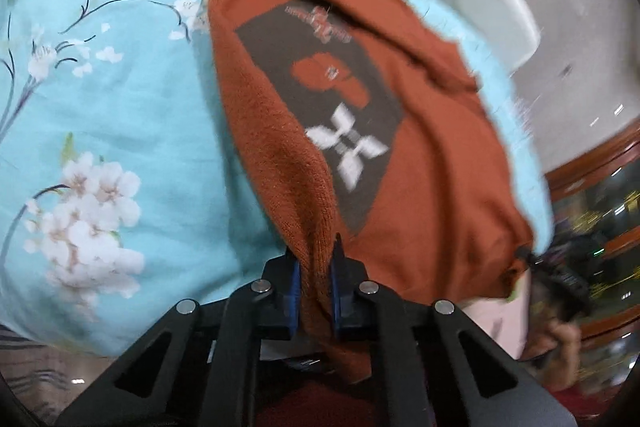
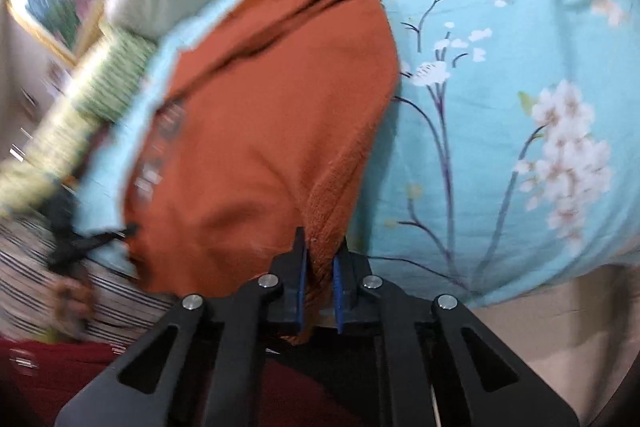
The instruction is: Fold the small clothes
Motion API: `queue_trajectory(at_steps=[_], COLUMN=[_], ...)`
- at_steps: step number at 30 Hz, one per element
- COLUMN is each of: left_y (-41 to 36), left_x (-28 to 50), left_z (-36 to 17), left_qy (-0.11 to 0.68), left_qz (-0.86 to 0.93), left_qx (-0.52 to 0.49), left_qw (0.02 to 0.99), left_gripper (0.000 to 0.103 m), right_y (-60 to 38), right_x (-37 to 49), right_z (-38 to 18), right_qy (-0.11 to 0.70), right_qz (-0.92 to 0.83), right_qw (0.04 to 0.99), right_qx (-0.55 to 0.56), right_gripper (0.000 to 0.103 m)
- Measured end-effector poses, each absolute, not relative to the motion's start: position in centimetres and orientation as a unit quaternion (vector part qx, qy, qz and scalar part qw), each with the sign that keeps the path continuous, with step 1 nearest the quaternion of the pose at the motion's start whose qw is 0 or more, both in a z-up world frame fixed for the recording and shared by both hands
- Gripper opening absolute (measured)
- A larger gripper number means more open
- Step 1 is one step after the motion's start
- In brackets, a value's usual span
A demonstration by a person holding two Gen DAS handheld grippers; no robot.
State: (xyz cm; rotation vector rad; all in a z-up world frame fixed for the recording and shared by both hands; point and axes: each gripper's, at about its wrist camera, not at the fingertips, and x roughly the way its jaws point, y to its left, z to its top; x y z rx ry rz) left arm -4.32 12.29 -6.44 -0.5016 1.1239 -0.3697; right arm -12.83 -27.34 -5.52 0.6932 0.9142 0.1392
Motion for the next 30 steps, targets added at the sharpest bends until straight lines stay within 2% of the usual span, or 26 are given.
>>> queue_trajectory(at_steps=[4, 10, 17, 24, 30], left_y=[13.8, 15.4, 14.1, 14.1, 14.4], left_x=[-4.7, -3.0, 4.0, 13.1, 21.0], left_z=[-4.7, -2.0, 0.7, 1.6, -0.6], left_qy=[0.471, 0.419, 0.363, 0.329, 0.330], left_qz=[-0.206, -0.231, -0.245, -0.239, -0.210], left_qx=[-0.276, -0.314, -0.353, -0.369, -0.381], left_qw=[0.812, 0.820, 0.827, 0.836, 0.838], left_gripper=[0.010, 0.009, 0.009, 0.009, 0.009], right_y=[-28.8, -28.8, -29.8, -32.0, -34.7], right_x=[-12.4, -9.7, -3.7, 3.9, 11.7], right_z=[-4.1, -0.8, 2.3, 3.0, 1.5], right_qy=[0.362, 0.299, 0.236, 0.223, 0.245], right_qz=[0.114, 0.161, 0.181, 0.162, 0.109], right_qw=[0.838, 0.852, 0.873, 0.876, 0.874], right_qx=[0.392, 0.398, 0.386, 0.396, 0.406], right_gripper=[0.011, 0.011, 0.011, 0.011, 0.011])
